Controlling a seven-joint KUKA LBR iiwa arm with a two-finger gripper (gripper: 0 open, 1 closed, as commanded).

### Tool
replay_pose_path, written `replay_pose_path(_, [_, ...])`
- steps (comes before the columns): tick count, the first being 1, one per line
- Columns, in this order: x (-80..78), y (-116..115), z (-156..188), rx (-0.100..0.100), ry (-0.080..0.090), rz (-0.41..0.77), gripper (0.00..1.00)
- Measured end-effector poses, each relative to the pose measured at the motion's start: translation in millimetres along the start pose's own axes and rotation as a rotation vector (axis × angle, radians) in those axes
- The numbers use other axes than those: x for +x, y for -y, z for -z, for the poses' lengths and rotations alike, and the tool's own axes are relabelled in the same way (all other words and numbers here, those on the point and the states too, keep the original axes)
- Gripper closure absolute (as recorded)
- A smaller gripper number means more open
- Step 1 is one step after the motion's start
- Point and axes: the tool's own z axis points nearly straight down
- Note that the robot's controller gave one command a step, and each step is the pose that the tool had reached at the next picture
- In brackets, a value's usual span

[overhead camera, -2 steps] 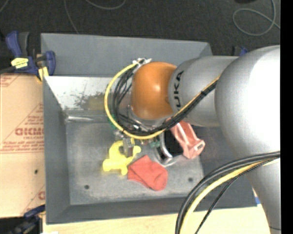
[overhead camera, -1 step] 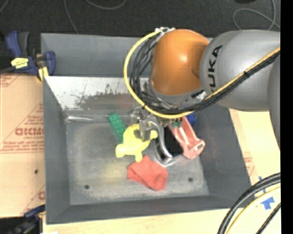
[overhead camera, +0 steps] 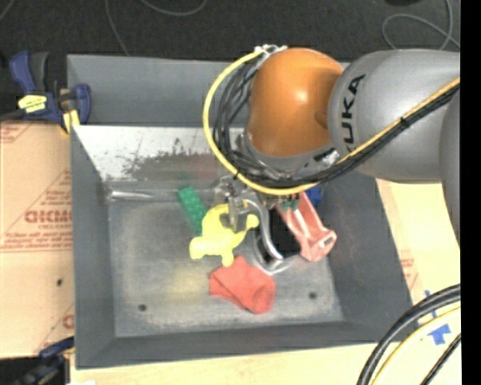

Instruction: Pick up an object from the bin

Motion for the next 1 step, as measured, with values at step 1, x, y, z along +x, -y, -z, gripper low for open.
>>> replay_pose_path(1, [7.5,-3.6,114.4,0.002,0.005,0.017,1.00])
